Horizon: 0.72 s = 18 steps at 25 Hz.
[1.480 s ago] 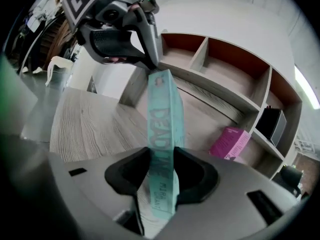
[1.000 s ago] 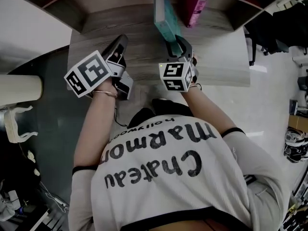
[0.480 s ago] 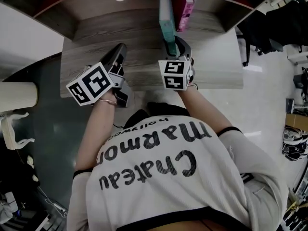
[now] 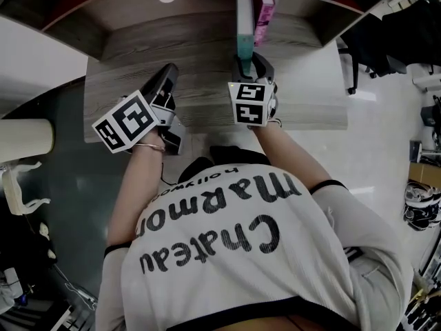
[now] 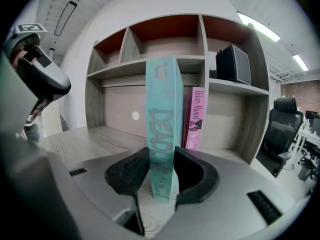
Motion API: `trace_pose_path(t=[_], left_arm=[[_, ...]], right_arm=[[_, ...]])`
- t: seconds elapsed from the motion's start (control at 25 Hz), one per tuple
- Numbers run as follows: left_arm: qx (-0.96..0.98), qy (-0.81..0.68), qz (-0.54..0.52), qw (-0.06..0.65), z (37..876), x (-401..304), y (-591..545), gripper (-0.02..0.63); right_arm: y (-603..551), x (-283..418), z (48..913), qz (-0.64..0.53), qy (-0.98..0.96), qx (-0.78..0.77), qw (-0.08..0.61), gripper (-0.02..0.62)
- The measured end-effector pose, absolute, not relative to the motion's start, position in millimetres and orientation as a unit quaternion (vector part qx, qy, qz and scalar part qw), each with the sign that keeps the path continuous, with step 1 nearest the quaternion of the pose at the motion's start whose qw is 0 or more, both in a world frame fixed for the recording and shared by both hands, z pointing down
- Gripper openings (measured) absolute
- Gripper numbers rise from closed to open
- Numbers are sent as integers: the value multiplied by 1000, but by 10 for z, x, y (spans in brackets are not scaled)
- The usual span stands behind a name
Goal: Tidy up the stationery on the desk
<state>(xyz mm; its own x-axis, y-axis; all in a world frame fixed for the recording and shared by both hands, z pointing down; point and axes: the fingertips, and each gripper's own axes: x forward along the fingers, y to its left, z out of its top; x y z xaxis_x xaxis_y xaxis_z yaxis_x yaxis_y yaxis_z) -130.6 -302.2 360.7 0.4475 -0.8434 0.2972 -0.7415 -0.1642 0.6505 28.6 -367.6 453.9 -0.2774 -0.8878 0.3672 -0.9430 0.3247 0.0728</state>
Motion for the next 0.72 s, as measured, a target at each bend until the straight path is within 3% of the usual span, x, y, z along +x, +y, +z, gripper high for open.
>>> trace_pose_path(t=[0.72], left_arm=[[744,-538,-88,387,3557,-1427,-3161,20]], right_arm=[[-3965,383,4572,111,-790,579,166,164]])
